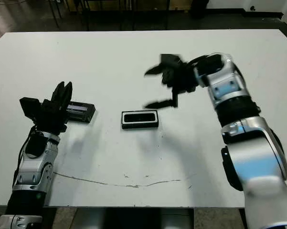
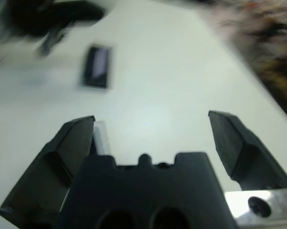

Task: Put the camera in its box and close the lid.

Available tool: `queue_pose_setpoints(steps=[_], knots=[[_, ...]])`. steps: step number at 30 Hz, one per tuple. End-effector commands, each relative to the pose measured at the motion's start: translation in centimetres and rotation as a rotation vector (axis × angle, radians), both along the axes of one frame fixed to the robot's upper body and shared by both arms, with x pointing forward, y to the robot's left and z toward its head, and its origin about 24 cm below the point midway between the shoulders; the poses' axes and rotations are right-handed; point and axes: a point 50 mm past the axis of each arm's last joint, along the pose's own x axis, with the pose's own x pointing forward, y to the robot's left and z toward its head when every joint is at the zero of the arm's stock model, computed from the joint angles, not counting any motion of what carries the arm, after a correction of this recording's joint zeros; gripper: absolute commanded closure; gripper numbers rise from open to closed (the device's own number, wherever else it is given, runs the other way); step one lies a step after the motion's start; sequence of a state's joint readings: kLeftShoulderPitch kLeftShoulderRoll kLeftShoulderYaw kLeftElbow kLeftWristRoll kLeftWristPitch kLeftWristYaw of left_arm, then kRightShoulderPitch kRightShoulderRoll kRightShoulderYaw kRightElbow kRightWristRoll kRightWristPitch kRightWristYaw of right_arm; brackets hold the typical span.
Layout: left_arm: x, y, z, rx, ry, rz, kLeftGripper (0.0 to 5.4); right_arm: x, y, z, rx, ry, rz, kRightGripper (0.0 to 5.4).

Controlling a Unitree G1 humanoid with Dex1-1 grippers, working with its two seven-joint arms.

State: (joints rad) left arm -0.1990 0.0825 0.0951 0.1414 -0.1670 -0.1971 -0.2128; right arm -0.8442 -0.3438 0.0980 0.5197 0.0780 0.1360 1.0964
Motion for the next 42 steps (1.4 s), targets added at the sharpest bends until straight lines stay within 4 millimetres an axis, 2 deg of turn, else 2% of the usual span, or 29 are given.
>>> queue_pose_setpoints(steps=[1, 5, 10, 14, 19, 23, 27, 32, 38, 42], knots=[[-0.1, 0.6, -0.5, 0.022, 0.028, 0.010, 5.40, -1.7, -0.7, -2.6, 0.147, 0.009, -0.228, 0.40], [0.0, 1.3, 0.4, 0.075, 0.003, 0.019, 5.40, -3.9, -1.1, -4.5, 0.209, -0.064, -0.379, 1.31], [0.8, 3.2, 2.8, 0.157, -0.028, -0.009, 5.40, -5.7, -1.7, -6.0, 0.223, -0.106, -0.436, 2.43], [1.3, 4.9, 5.1, 0.317, -0.012, -0.062, 5.40, -6.6, -2.2, -6.7, 0.241, -0.079, -0.471, 3.35], [2.7, 7.2, 7.9, 0.553, 0.111, -0.214, 5.40, -7.2, -2.3, -6.9, 0.258, -0.067, -0.464, 4.49], [4.6, 8.2, 9.7, 0.697, 0.264, -0.324, 5.40, -7.3, -1.9, -7.0, 0.255, -0.061, -0.450, 5.35], [6.6, 8.3, 10.4, 0.788, 0.410, -0.393, 5.40, -7.3, -1.6, -7.0, 0.246, -0.055, -0.448, 5.38], [8.7, 7.4, 9.2, 0.805, 0.620, -0.476, 5.40, -7.2, -1.5, -7.0, 0.245, -0.052, -0.432, 5.38], [9.6, 5.8, 7.2, 0.845, 0.823, -0.540, 5.40, -7.4, -1.7, -7.1, 0.223, -0.055, -0.434, 5.38], [9.8, 4.9, 6.1, 0.917, 0.871, -0.558, 5.40, -7.6, -1.6, -7.2, 0.213, -0.040, -0.444, 5.38]])
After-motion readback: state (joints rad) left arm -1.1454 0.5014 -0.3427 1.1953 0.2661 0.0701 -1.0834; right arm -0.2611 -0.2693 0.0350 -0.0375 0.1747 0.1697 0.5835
